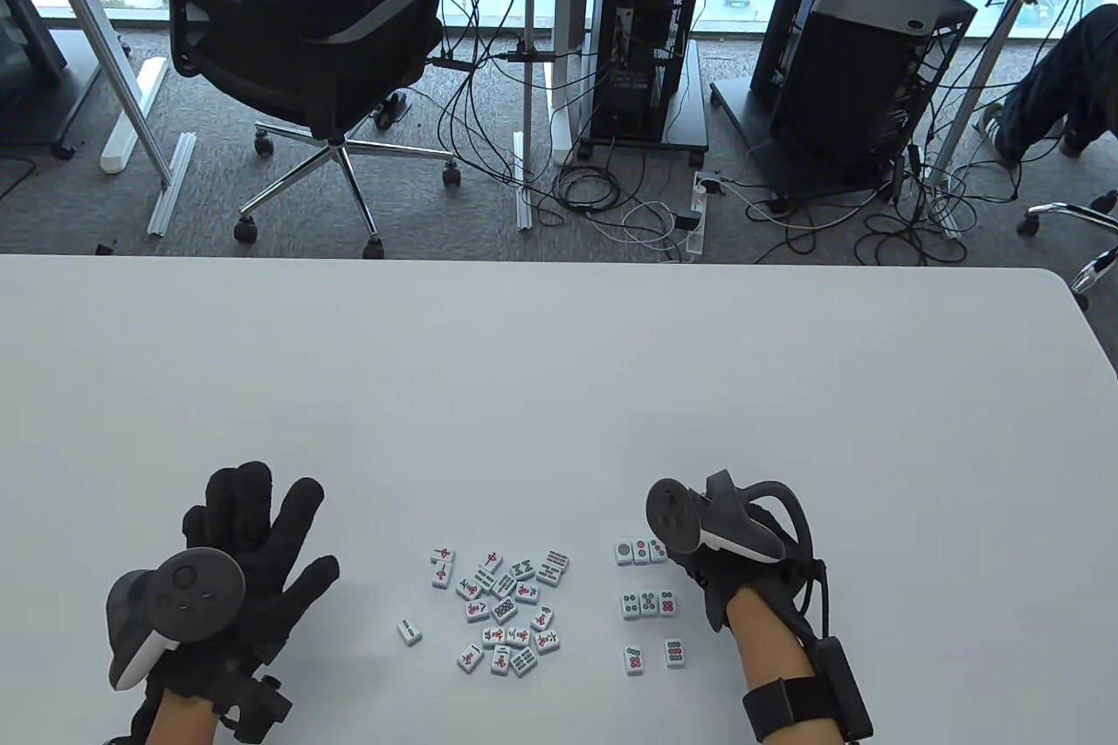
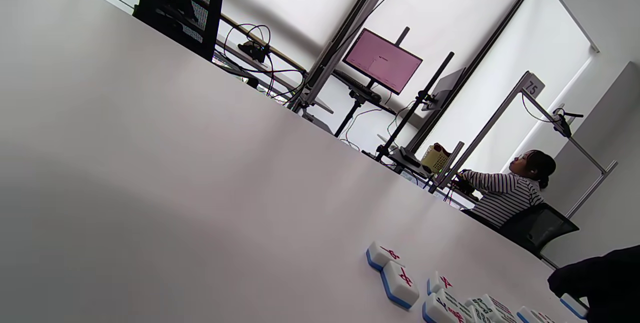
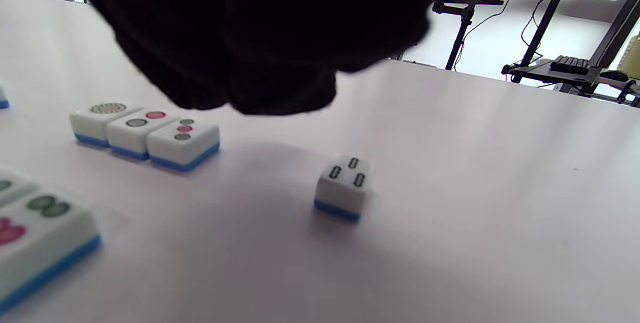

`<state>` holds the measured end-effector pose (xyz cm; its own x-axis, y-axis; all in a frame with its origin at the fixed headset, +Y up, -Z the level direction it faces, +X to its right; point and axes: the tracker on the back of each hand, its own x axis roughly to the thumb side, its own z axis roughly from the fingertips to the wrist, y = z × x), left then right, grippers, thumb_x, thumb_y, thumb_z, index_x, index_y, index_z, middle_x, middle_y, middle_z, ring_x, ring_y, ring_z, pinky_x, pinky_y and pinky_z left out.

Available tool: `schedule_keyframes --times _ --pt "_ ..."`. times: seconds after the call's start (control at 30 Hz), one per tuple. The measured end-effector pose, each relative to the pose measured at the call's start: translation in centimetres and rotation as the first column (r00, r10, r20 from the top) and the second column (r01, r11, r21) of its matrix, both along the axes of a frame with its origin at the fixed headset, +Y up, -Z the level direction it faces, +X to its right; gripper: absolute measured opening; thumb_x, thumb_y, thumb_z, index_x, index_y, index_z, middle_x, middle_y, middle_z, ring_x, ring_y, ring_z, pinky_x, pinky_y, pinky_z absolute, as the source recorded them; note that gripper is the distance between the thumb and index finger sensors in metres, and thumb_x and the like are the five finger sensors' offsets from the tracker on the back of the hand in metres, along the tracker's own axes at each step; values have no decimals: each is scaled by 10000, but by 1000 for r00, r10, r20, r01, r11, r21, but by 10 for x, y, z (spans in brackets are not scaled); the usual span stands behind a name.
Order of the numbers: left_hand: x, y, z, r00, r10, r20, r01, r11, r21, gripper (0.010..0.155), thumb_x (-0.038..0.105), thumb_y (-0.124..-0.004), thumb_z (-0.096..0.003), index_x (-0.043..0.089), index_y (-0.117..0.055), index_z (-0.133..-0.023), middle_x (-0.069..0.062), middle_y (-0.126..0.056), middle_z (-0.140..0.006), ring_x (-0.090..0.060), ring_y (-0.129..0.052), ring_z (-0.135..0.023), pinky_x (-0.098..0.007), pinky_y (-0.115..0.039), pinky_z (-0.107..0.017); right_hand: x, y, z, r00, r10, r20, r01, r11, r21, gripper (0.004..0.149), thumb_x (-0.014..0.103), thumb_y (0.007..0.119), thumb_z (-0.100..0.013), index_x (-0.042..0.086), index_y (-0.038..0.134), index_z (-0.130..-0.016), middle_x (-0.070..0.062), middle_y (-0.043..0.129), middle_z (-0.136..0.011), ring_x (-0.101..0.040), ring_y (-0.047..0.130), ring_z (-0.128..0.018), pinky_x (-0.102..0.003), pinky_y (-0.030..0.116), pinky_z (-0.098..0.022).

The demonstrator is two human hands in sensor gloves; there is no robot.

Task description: Mahjong suit sorting

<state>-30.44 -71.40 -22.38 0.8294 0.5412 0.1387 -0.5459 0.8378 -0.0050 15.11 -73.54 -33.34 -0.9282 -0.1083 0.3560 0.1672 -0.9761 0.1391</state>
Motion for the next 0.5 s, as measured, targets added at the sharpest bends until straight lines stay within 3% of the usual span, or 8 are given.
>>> schedule_keyframes --times 0.5 --pt "2 -1 -1 1000 -18 -3 17 1000 -22 795 724 -588 -461 399 -297 -1125 155 117 -1111 -151 211 -1058 -547 103 -711 4 -23 3 997 66 41 -66 998 -8 552 363 874 -419 101 789 -897 -16 955 -454 -100 884 -147 -250 804 -111"
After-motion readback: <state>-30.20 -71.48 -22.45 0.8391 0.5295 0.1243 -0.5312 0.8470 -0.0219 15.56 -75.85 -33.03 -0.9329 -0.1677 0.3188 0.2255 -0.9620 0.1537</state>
